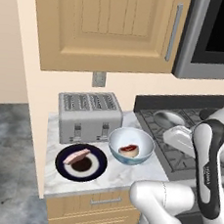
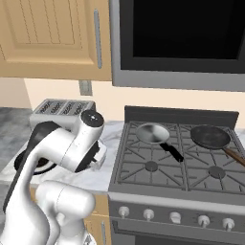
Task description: Place one of the steaks on the plate and the other in the bowl. Then place the bowl in the fridge.
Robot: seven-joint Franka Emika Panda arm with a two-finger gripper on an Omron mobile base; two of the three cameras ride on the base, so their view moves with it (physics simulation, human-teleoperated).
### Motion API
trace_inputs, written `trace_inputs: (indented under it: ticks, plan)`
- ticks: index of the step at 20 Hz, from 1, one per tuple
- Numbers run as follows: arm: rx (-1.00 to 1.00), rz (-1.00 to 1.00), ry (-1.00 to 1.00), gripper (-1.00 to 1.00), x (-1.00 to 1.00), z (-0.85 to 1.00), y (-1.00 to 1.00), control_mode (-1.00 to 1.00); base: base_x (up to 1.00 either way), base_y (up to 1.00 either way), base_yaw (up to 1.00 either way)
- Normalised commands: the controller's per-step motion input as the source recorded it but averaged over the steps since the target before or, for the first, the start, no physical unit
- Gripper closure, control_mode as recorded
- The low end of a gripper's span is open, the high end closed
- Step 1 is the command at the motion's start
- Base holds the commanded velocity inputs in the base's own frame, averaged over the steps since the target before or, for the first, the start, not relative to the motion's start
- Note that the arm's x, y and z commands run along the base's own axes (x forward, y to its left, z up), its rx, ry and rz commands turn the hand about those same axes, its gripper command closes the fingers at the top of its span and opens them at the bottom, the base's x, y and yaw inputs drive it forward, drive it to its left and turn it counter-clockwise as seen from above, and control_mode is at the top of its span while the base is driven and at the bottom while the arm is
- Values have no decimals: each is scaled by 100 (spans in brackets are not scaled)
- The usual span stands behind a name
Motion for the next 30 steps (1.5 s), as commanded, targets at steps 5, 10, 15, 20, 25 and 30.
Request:
trace_inputs:
  ticks: [5, 10, 15, 20, 25, 30]
  plan:
    - [0, -3, 1, -100, 52, -29, 0, -100, 0, 0, 0]
    - [0, -4, 1, -100, 49, -35, 0, -100, 0, 0, 0]
    - [0, -3, 5, -100, 42, -42, 0, -100, 0, 0, 0]
    - [0, -4, 5, -100, 44, -43, 0, -100, 0, 0, 0]
    - [0, -4, 4, -100, 48, -47, 0, -100, 0, 0, 0]
    - [0, -4, 3, -100, 44, -36, 0, -100, 0, 0, 0]
